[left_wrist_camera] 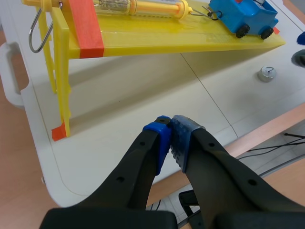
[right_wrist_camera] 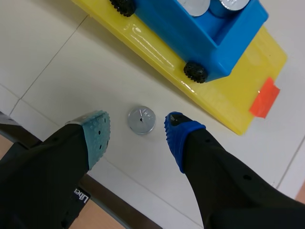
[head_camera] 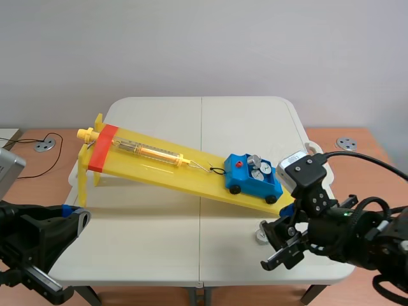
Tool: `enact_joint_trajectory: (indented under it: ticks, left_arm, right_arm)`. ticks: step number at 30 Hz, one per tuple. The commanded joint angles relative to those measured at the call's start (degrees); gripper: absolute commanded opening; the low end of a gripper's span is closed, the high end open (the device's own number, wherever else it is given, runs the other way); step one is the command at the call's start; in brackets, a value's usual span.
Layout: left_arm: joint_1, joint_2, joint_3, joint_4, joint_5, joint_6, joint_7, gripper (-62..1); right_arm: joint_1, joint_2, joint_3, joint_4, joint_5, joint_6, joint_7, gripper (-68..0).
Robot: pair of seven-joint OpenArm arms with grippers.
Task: Place the four metal weights on the blue cart on the ramp.
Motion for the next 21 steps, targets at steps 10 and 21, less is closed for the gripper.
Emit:
enact_joint_trajectory:
  ticks: [10, 21]
  left_arm:
    - [-2.1, 0.3, -0.7, 3.7, -3.4, -1.2, -5.9, -58.2]
    - [-2.1, 0.3, -0.7, 3.7, -3.4, -1.2, -5.9, -58.2]
  right_arm:
    - [8.7, -2.7, -0.5, -5.8, -0.1, -3.7, 10.2, -40.1]
    - [11.1, -4.6, -4.0, -11.1, -1.7, -5.4, 11.6, -40.2]
